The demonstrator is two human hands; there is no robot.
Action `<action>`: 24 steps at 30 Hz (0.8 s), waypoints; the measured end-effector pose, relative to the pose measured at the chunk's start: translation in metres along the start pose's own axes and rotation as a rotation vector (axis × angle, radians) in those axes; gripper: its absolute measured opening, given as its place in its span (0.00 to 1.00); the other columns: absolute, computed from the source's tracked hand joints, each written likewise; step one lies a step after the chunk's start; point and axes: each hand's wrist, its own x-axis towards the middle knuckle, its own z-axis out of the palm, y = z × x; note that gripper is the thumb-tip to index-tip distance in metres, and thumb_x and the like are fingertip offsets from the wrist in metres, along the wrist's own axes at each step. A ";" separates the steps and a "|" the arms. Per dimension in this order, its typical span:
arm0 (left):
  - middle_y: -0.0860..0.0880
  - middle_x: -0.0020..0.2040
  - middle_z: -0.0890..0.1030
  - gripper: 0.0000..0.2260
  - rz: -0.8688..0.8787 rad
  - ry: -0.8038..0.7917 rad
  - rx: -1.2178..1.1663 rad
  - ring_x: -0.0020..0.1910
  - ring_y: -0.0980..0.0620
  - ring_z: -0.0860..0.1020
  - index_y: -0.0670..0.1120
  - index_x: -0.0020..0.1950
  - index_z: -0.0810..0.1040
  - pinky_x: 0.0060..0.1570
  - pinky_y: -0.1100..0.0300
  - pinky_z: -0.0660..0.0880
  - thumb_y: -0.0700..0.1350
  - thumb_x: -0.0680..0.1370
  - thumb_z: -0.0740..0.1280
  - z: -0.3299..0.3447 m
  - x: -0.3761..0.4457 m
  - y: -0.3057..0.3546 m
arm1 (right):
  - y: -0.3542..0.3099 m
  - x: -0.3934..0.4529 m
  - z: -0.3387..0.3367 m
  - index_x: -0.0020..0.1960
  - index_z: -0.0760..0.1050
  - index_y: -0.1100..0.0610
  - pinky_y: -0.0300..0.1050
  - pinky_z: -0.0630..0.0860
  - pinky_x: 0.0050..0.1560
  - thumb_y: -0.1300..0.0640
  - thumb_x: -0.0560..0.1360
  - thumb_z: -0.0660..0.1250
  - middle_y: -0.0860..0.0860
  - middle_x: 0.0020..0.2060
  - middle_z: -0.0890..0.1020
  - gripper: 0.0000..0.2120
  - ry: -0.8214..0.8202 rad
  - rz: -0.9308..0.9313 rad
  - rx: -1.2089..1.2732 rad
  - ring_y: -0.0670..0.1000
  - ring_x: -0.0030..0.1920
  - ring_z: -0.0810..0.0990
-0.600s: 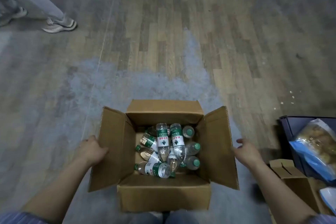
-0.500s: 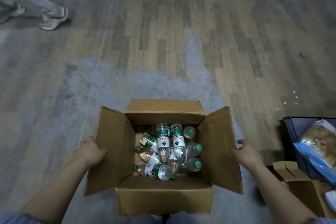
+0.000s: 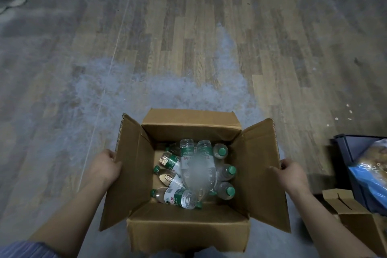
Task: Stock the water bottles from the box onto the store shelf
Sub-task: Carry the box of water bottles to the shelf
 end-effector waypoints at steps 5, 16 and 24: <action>0.43 0.39 0.75 0.04 0.058 0.043 0.025 0.39 0.45 0.75 0.41 0.45 0.72 0.38 0.56 0.72 0.41 0.78 0.63 0.006 -0.002 -0.001 | -0.001 -0.003 0.000 0.35 0.68 0.61 0.46 0.67 0.34 0.56 0.74 0.67 0.56 0.29 0.71 0.13 0.010 -0.045 -0.041 0.55 0.32 0.71; 0.45 0.38 0.74 0.04 0.090 0.010 0.040 0.39 0.46 0.74 0.41 0.43 0.73 0.38 0.58 0.71 0.39 0.77 0.64 -0.011 -0.013 0.002 | -0.006 -0.015 0.003 0.33 0.68 0.57 0.42 0.66 0.31 0.57 0.75 0.65 0.52 0.28 0.71 0.13 0.033 -0.032 -0.119 0.52 0.31 0.70; 0.45 0.37 0.75 0.10 0.147 0.041 0.100 0.39 0.45 0.75 0.43 0.37 0.69 0.39 0.56 0.73 0.41 0.77 0.64 -0.049 -0.045 0.018 | -0.005 -0.049 -0.034 0.32 0.68 0.57 0.44 0.69 0.35 0.56 0.74 0.66 0.53 0.29 0.72 0.14 0.056 -0.016 -0.117 0.56 0.37 0.75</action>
